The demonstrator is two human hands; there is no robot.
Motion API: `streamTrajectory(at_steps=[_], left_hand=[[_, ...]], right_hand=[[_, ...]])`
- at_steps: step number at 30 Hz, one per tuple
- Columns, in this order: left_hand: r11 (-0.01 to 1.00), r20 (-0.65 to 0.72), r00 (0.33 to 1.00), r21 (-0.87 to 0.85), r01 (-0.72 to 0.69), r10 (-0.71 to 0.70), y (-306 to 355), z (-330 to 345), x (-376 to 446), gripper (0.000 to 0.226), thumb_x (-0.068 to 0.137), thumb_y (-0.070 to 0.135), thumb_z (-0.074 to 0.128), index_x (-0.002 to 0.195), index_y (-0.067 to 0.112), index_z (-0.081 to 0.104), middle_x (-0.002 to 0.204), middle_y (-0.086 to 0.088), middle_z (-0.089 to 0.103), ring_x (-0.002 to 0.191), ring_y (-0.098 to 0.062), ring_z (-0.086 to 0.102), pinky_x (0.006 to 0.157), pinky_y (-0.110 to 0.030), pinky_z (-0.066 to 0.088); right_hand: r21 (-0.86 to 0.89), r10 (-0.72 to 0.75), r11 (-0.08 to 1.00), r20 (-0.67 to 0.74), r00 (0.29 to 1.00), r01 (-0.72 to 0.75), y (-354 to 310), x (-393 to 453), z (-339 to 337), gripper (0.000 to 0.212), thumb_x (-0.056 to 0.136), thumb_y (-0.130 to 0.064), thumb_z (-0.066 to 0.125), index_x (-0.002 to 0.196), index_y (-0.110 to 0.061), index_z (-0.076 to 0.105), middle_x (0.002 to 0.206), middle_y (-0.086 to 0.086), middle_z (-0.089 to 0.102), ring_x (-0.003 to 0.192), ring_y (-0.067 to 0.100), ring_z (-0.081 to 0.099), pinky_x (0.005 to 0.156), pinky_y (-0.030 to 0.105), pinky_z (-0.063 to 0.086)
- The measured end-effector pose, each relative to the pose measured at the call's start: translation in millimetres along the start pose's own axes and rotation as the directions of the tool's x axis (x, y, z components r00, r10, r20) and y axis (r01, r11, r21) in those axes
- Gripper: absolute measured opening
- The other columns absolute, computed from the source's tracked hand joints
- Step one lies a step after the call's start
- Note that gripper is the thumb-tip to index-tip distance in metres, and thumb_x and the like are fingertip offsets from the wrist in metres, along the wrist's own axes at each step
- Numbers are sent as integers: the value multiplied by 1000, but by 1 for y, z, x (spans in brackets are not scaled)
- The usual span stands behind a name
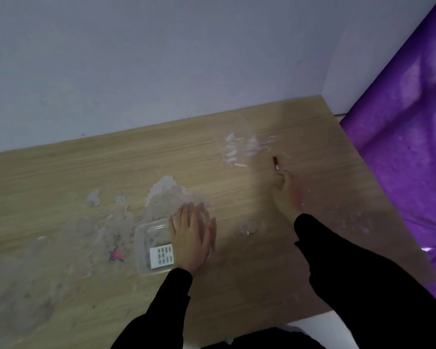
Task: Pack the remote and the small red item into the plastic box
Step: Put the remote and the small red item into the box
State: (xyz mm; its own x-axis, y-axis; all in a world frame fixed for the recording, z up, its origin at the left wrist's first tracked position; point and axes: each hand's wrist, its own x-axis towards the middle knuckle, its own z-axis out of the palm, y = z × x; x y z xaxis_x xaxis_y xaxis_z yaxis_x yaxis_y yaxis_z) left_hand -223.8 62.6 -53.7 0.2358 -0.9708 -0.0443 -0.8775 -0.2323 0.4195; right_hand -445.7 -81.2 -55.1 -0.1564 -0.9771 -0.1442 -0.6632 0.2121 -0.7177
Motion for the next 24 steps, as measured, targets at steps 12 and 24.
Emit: streamTrajectory(at_steps=[12, 24], left_hand=[[997, -8, 1000, 69, 20, -20, 3, 4, -1, 54, 91, 45, 31, 135, 15, 38, 145, -11, 43, 137, -30, 28, 114, -51, 16], [950, -114, 993, -307, -64, 30, 12, -42, -8, 49, 93, 33, 36, 140, 20, 30, 149, -13, 32, 137, -23, 27, 114, -33, 21]], right_hand=[[-173, -56, 982, 133, 990, 79, 6, 66, -10, 52, 82, -19, 56, 132, -15, 43, 131, 17, 52, 119, 34, 49, 102, 46, 42], [286, -372, 926, 571, 732, 247, -77, -47, 24, 18, 88, -3, 55, 80, -19, 53, 66, -5, 57, 58, -4, 53, 62, 13, 41]])
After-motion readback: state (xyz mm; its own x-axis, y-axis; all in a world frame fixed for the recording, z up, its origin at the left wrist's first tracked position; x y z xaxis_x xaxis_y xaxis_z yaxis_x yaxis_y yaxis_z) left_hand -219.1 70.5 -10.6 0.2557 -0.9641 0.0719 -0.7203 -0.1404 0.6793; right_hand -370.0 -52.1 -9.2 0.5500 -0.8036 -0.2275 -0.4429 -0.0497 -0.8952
